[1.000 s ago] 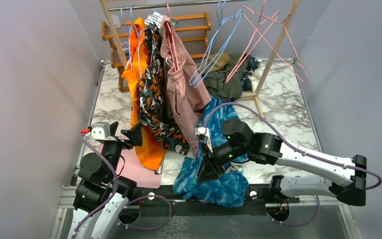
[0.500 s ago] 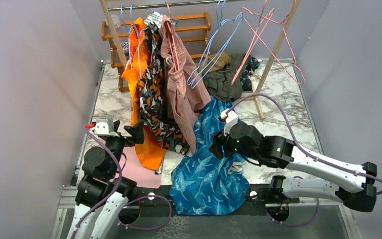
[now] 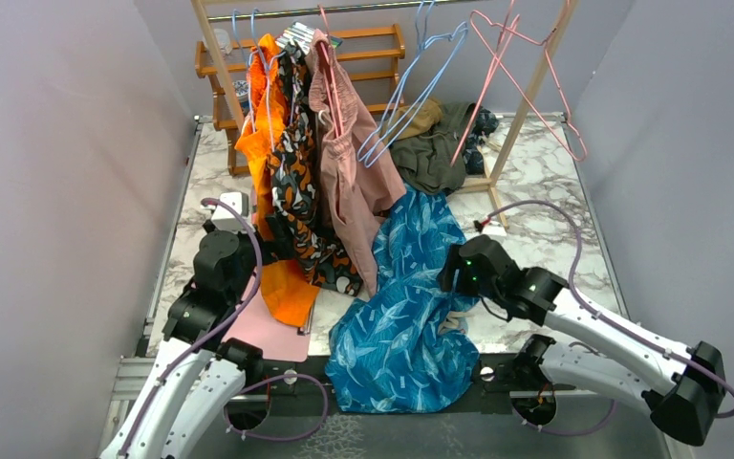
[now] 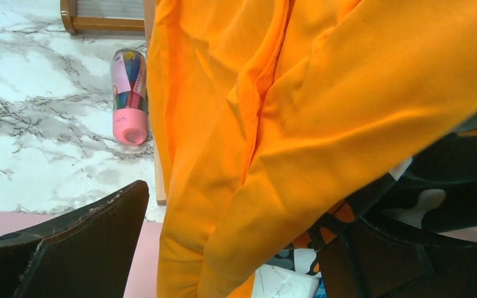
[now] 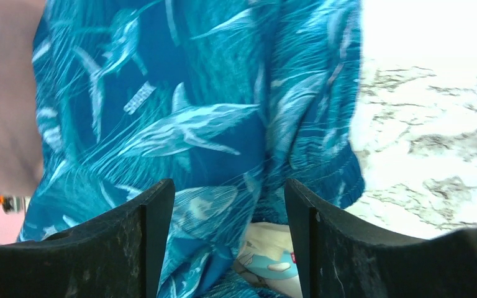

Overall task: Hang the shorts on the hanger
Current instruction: Adjust the shorts at the center of the board.

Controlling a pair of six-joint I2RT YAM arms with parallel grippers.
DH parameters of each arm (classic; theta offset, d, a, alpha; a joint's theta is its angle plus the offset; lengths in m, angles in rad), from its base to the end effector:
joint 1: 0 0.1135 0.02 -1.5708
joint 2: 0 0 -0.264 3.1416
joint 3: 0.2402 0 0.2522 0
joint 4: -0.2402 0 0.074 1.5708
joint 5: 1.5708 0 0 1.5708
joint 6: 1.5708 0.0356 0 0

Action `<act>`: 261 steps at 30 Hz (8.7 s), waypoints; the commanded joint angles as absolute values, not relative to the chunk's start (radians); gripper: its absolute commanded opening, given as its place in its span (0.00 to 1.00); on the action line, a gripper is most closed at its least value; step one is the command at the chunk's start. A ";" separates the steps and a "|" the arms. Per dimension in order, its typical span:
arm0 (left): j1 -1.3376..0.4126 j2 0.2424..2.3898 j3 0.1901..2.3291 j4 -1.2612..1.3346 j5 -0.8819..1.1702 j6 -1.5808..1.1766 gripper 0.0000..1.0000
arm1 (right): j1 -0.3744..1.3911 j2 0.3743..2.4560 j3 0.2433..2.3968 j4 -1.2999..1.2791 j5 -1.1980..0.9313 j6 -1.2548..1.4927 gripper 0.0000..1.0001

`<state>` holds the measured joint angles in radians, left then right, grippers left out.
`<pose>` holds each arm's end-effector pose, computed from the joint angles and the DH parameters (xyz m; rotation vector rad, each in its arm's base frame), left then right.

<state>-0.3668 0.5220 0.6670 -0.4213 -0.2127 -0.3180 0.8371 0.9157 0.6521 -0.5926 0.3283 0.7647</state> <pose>0.1236 -0.0394 0.3102 -0.1037 1.8471 -0.2826 0.1303 0.1274 0.2356 0.0613 2.3978 0.3657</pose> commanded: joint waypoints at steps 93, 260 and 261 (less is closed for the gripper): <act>-0.411 0.615 1.283 -0.305 -0.113 -0.293 0.95 | 0.402 0.655 0.780 -0.463 -0.537 0.500 0.01; -0.994 0.497 0.906 -0.163 0.089 0.013 0.00 | 0.719 0.703 0.385 -0.014 -0.654 0.897 0.25; -0.995 0.497 0.904 -0.163 0.087 0.012 0.00 | 0.719 0.704 0.388 -0.015 -0.665 0.892 0.22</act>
<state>-0.9962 0.5133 0.8993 -0.2047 0.1177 0.0048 0.7143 0.7109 0.3935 -0.0898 -0.5644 0.8841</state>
